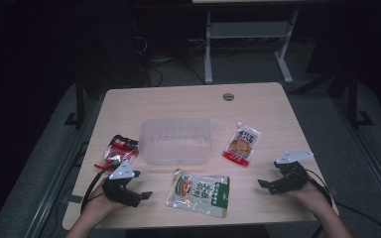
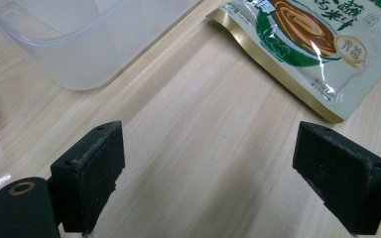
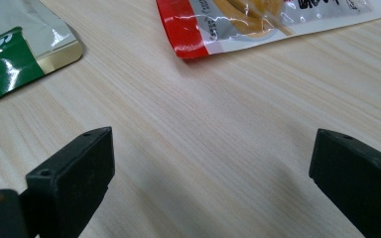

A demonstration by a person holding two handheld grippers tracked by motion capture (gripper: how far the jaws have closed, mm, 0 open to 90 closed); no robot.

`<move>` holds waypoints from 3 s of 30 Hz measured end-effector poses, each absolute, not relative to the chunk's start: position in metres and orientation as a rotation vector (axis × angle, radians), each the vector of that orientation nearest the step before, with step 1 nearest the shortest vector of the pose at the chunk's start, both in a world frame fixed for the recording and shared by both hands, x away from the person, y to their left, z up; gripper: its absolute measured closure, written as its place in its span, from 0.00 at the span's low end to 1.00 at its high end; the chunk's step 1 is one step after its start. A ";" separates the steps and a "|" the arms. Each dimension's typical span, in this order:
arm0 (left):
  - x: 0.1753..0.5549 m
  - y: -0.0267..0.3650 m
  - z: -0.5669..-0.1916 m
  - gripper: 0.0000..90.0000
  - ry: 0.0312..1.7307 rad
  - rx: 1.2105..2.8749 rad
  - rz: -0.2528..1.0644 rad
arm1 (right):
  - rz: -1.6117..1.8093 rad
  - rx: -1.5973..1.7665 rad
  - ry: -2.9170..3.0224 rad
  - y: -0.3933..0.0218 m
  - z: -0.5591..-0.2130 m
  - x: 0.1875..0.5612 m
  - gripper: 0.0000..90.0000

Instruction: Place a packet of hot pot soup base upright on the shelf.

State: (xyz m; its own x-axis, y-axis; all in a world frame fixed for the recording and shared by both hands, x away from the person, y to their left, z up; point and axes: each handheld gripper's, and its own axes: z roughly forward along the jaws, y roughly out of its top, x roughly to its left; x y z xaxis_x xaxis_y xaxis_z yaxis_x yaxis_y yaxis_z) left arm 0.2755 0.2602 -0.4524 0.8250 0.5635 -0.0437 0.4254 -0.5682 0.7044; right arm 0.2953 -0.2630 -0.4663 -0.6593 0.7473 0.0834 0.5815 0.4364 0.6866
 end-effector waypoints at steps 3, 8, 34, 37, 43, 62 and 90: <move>0.276 0.260 -0.453 0.14 0.727 2.258 0.226 | 1.046 1.158 2.448 -0.263 -0.467 0.295 0.04; 0.277 0.262 -0.451 0.15 0.750 2.254 0.214 | 1.049 1.153 2.442 -0.264 -0.466 0.294 0.04; 0.294 0.311 -0.419 0.22 1.045 2.136 0.377 | 1.061 1.141 2.442 -0.263 -0.465 0.293 0.05; 0.301 0.314 -0.415 0.22 1.086 2.097 0.395 | 1.057 1.138 2.444 -0.262 -0.464 0.292 0.05; 0.318 0.325 -0.412 0.22 1.155 2.058 0.416 | 1.055 1.138 2.443 -0.261 -0.463 0.292 0.05; 0.349 0.331 -0.433 0.14 1.280 2.106 0.509 | 1.047 1.137 2.437 -0.261 -0.464 0.293 0.05; 0.352 0.332 -0.458 0.12 1.362 2.140 0.461 | 1.035 1.145 2.448 -0.262 -0.465 0.293 0.06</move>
